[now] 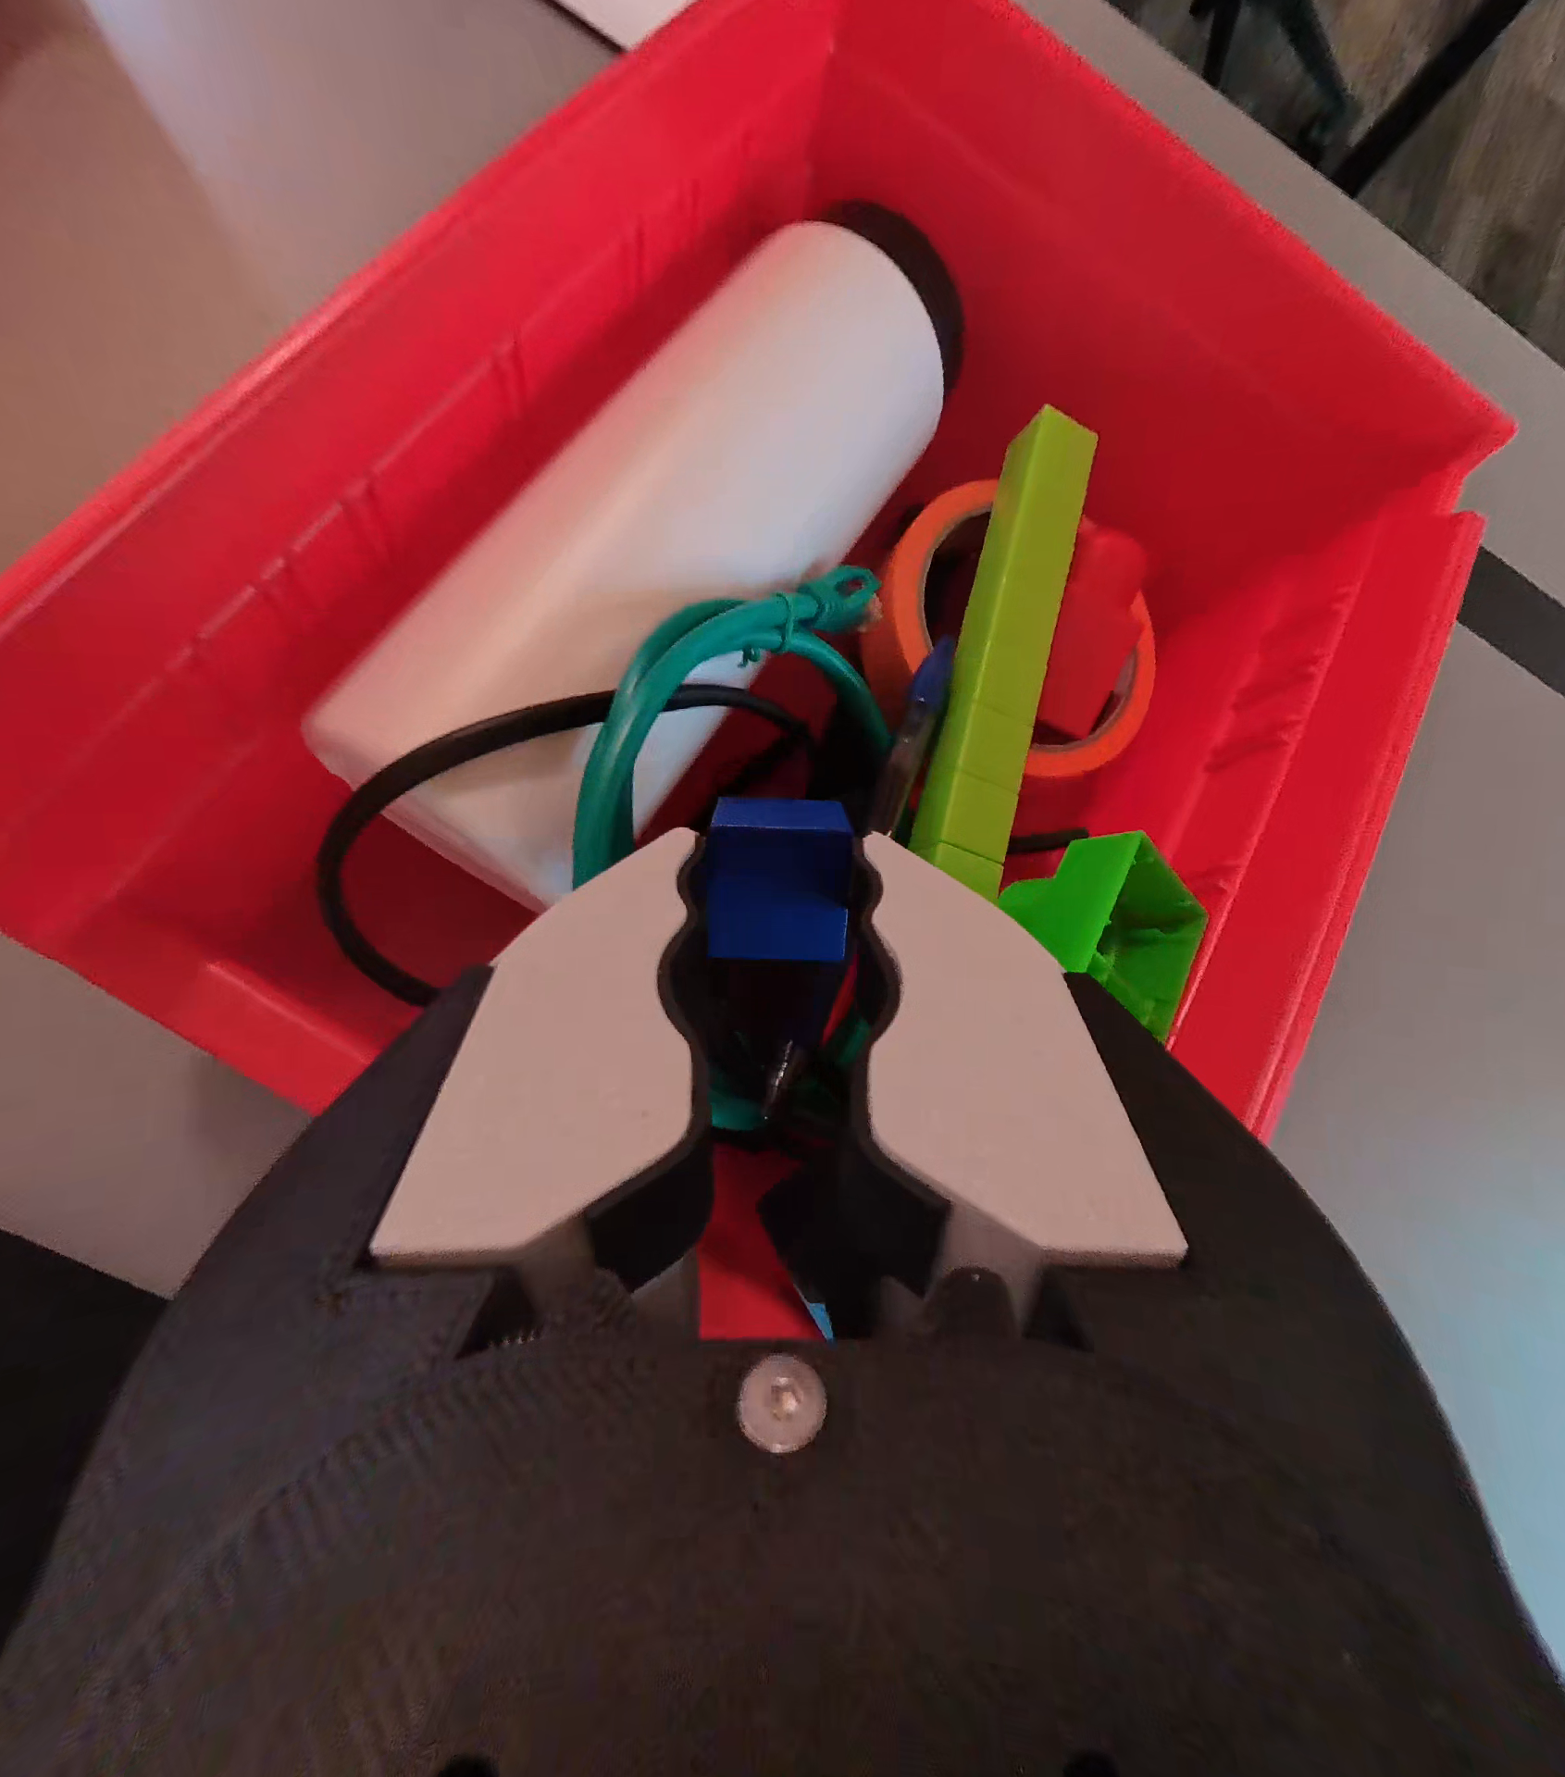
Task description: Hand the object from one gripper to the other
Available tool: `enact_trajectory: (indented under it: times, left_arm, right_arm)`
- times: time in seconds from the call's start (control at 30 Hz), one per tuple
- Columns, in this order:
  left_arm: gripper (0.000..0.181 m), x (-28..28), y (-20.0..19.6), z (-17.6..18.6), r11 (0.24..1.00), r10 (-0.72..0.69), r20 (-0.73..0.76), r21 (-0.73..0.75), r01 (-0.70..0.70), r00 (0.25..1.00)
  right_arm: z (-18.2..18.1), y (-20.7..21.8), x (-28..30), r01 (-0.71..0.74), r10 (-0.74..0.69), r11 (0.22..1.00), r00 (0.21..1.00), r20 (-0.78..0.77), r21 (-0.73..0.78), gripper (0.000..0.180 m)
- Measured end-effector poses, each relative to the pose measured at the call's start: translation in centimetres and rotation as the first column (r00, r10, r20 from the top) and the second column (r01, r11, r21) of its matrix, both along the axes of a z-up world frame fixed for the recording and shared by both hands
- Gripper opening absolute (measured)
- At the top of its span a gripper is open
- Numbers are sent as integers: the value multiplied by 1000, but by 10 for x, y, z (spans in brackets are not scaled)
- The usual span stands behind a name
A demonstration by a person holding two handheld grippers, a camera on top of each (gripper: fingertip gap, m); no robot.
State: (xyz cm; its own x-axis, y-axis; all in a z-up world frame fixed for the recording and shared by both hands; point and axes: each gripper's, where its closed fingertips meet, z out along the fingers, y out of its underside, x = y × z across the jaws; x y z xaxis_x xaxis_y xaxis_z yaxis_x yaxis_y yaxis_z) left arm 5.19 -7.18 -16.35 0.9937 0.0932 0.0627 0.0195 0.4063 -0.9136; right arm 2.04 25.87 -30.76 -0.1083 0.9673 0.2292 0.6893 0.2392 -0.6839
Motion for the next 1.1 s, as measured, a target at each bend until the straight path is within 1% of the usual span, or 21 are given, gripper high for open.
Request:
enact_trajectory:
  times: [0.23,0.33,0.43,0.53,0.67,0.73,0.8,0.87,0.9,1.0,1.03,1.07,1.1]
  left_arm:
    - [132,-9,-7,0,1000,25,26,6,-25,999]
    - [132,-10,-8,0,1000,31,25,2,-31,999]
    - [132,-11,-10,0,1000,30,28,-2,-30,999]
    - [132,-13,-12,-2,999,40,19,-22,-39,999]
    - [132,-15,-14,-8,993,71,-23,-93,-73,997]
    - [132,-19,-18,-8,989,94,-38,-114,-98,995]
    - [132,-27,-27,-6,984,137,-43,-112,-141,990]
    - [131,-35,-38,-2,977,183,-33,-100,-186,982]
    - [130,-39,-43,0,974,203,-27,-101,-205,979]
    - [123,-54,-59,-2,955,268,-11,-130,-267,963]
    - [122,-59,-63,-5,945,289,-4,-157,-286,957]
    - [121,-65,-66,-10,932,310,1,-197,-303,951]
    - [121,-71,-69,-15,914,331,-2,-248,-321,944]
  right_arm:
    - [-11,5,3,31,-37,998,993,115,57,28]
    - [-10,7,0,40,-47,997,992,115,70,28]
    - [-4,12,-5,71,-77,992,996,51,107,29]
    - [5,14,-7,96,-94,989,995,-16,114,29]
    - [27,17,-9,134,-117,986,980,-162,96,29]
    - [42,21,-8,171,-140,980,956,-258,98,31]
    - [63,23,-3,202,-154,976,906,-393,83,31]
    - [86,18,5,197,-155,980,821,-550,19,33]
    - [98,13,11,180,-152,984,766,-625,-19,37]
    - [132,-4,34,79,-147,989,555,-819,-124,63]
    - [140,-12,42,28,-139,989,500,-855,-145,78]
    - [145,-19,49,-18,-148,984,461,-875,-176,92]
    - [148,-23,56,-48,-163,978,434,-886,-204,102]
